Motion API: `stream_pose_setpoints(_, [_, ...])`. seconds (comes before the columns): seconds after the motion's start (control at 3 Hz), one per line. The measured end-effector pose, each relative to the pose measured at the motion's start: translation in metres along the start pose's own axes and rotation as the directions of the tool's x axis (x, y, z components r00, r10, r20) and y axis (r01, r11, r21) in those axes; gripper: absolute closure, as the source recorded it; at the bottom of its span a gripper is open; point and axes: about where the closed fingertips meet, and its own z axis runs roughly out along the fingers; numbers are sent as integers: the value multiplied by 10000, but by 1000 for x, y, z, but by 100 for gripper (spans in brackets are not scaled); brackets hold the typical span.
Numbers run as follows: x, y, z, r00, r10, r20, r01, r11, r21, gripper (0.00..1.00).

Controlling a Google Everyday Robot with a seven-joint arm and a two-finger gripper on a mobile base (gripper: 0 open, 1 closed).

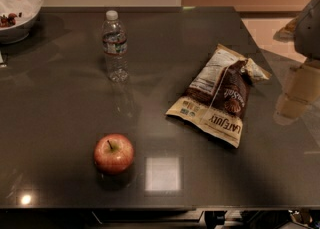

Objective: Move brown chip bag near water bottle

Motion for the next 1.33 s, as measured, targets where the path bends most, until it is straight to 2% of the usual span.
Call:
stream_pose_setpoints(0.33, [-1, -1, -1, 10000, -19, -4, 19, 10000, 1, 0])
stream_pose_setpoints(0.67, [-4, -13, 12, 9992, -389, 23, 389, 9990, -231, 0])
stream_pose_setpoints(1.33, [-9, -47, 64, 9934, -1069, 410, 1099, 9907, -806, 0])
